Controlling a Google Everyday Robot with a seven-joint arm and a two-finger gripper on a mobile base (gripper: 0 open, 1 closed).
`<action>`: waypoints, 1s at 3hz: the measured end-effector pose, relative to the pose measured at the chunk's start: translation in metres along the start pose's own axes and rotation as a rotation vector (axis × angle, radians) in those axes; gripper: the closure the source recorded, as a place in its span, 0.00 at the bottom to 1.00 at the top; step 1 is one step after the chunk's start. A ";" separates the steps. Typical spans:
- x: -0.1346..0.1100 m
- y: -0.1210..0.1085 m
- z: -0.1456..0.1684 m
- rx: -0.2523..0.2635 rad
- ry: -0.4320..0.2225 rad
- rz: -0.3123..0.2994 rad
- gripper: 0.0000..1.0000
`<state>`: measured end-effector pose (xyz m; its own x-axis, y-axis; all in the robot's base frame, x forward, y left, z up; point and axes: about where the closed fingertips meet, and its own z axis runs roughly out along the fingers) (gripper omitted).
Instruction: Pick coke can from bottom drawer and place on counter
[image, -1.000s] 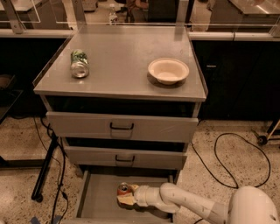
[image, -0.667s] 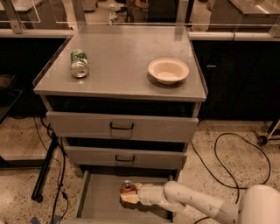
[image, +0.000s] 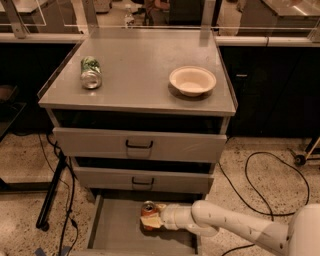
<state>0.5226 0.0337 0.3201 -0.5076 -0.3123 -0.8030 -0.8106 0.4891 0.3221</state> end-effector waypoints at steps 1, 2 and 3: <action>-0.028 0.002 -0.015 0.024 -0.015 -0.032 1.00; -0.066 0.006 -0.059 0.107 -0.045 -0.098 1.00; -0.066 0.006 -0.059 0.106 -0.046 -0.098 1.00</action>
Offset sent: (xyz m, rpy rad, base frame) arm 0.0125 -0.0556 0.1451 -0.0870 -0.2367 -0.1137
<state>0.5340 0.0095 0.4050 -0.4120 -0.3263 -0.8508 -0.8189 0.5420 0.1887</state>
